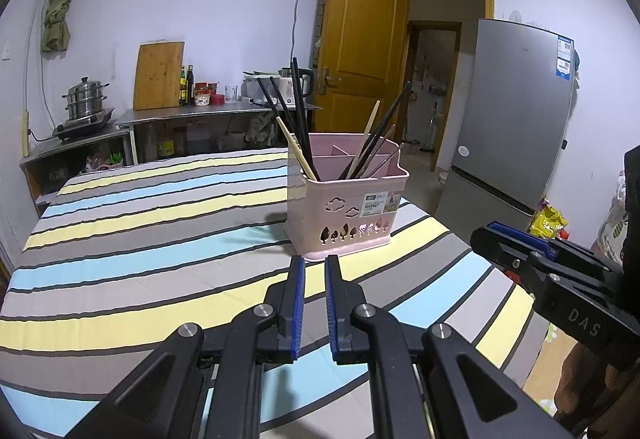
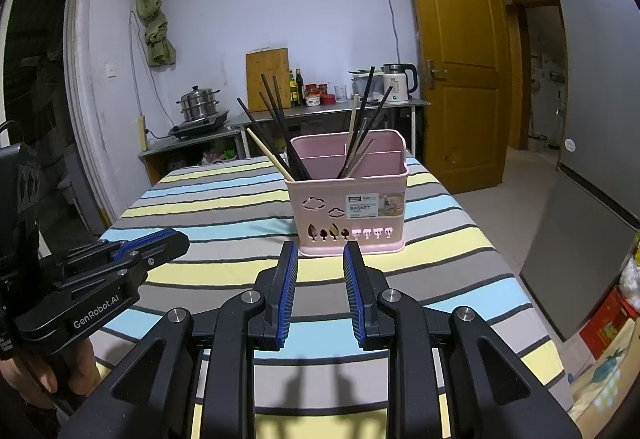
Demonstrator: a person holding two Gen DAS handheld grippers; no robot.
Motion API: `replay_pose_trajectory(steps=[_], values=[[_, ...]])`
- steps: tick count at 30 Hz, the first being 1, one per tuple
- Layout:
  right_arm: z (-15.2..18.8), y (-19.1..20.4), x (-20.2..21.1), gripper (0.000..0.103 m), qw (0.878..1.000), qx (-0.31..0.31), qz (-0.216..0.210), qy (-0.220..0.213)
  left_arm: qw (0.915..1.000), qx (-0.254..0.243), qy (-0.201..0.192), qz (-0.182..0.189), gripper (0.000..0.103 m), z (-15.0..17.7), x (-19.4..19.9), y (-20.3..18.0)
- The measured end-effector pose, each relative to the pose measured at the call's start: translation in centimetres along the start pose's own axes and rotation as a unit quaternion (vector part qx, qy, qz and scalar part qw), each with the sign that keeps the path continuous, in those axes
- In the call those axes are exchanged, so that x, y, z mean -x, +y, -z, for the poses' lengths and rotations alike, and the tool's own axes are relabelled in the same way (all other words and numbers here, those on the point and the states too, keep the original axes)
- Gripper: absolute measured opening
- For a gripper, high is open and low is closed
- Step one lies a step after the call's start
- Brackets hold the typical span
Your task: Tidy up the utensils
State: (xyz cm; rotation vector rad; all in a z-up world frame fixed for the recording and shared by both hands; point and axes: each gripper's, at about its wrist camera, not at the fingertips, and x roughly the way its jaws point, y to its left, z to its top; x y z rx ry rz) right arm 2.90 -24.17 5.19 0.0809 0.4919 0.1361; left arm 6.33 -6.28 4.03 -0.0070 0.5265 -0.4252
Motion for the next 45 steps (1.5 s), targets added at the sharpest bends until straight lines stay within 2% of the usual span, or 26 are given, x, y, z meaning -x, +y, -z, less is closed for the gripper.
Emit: replay_pose_trajectory(steps=[45], values=[[0.39, 0.14, -0.16, 0.024, 1.0, 0.003, 0.005, 0.007, 0.9998, -0.015, 0.011, -0.005, 0.009, 0.49, 0.11, -0.48]])
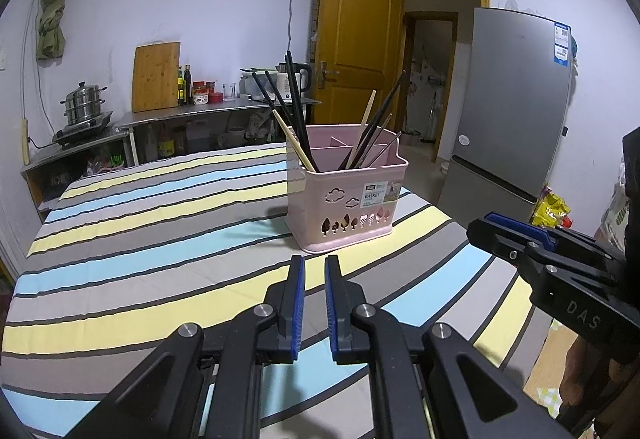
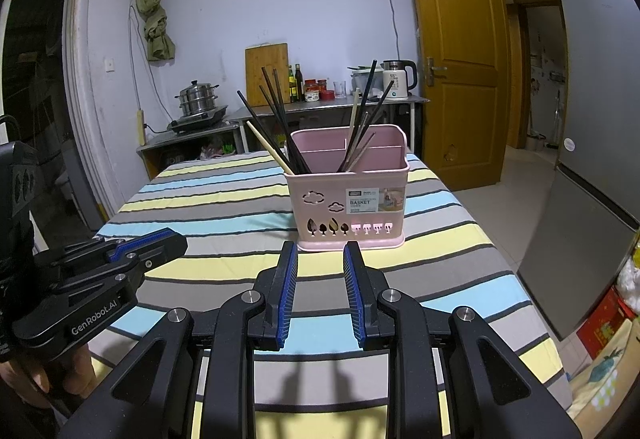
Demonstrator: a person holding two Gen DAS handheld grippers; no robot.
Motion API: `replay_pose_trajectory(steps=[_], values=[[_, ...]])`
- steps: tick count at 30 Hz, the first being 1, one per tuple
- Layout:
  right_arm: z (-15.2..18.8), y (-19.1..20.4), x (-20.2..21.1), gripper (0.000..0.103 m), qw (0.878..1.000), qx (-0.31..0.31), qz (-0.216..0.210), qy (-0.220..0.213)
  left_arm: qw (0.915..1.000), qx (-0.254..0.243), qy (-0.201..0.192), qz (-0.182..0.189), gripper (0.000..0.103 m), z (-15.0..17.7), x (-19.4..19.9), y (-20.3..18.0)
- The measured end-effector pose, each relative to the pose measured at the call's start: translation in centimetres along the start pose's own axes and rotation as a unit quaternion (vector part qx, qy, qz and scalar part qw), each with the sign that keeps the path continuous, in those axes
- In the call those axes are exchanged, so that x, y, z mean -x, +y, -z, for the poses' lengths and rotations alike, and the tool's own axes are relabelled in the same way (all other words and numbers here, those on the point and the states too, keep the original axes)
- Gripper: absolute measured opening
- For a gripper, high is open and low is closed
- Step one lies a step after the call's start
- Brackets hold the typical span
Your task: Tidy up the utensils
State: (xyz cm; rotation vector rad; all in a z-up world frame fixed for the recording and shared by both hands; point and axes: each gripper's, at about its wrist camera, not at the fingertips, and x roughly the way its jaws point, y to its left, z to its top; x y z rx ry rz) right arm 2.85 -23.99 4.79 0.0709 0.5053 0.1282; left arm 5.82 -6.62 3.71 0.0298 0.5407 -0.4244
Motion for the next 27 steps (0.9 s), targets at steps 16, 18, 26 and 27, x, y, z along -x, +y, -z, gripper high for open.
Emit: replay_pose_trajectory(steps=[16, 18, 26, 27], values=[[0.16, -0.05, 0.05, 0.024, 1.0, -0.001, 0.003, 0.003, 1.0, -0.006, 0.006, 0.002, 0.009, 0.2, 0.01, 0.05], [0.21, -0.14, 0.1, 0.024, 1.0, -0.001, 0.003, 0.003, 0.9999, -0.006, 0.008, 0.004, 0.009, 0.23, -0.04, 0.14], [0.34, -0.07, 0.03, 0.024, 1.0, 0.0, 0.005, 0.005, 0.9998, -0.018, 0.011, 0.005, 0.009, 0.36, -0.27, -0.14], [0.35, -0.05, 0.02, 0.024, 1.0, 0.001, 0.005, 0.005, 0.9998, -0.018, 0.011, 0.007, 0.009, 0.4, -0.26, -0.16]])
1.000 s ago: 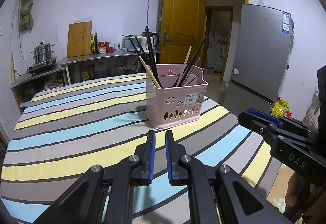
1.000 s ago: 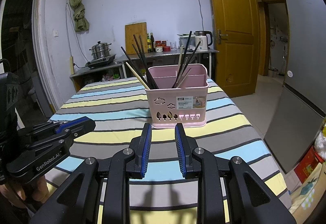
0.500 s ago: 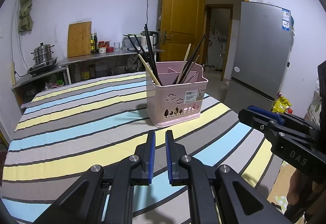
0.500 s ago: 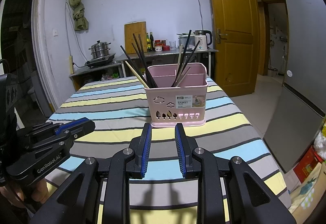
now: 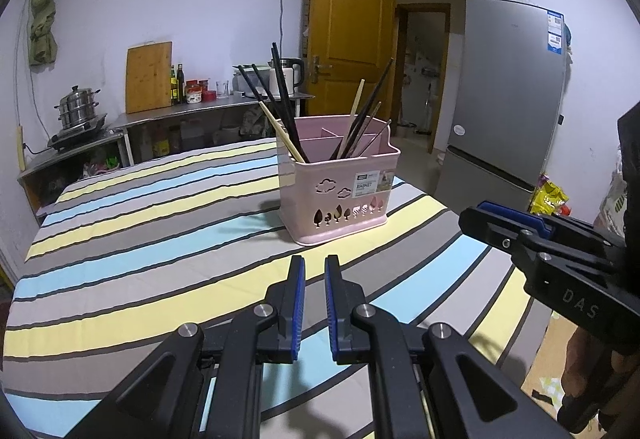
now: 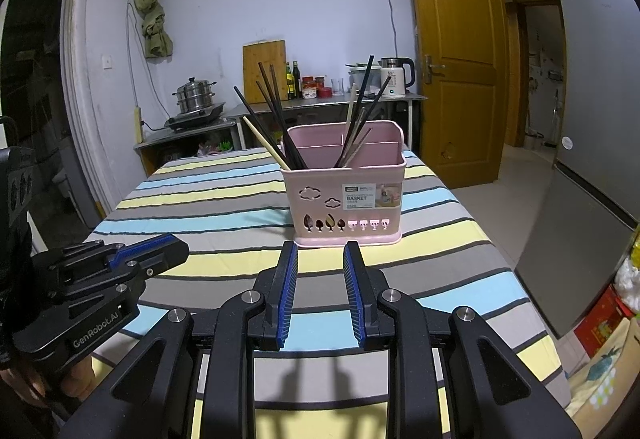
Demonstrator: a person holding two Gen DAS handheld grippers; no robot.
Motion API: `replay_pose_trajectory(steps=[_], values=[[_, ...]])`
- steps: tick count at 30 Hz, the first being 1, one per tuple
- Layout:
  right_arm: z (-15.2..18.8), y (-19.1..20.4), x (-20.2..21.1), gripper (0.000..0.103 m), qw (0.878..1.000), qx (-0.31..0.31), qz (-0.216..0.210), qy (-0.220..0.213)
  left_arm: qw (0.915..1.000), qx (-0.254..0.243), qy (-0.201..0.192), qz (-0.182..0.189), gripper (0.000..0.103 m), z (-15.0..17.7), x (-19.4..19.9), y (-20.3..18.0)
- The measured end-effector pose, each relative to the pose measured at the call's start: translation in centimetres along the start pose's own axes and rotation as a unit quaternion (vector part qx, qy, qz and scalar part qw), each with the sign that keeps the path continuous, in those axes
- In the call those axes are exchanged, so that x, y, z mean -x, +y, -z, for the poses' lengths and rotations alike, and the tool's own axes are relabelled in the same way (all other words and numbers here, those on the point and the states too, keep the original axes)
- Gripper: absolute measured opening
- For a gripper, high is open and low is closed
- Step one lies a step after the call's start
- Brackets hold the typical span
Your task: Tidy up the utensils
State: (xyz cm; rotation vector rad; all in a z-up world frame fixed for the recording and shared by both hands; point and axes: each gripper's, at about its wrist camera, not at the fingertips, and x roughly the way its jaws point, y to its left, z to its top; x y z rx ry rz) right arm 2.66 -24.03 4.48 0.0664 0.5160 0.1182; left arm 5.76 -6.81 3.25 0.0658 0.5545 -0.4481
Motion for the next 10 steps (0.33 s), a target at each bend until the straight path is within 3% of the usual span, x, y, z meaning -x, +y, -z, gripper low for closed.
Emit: replay_pose_trajectory(steps=[10], values=[[0.01, -0.03, 0.0, 0.024, 1.0, 0.0, 0.001, 0.0, 1.0, 0.0, 0.001, -0.001, 0.009, 0.07, -0.1, 0.31]])
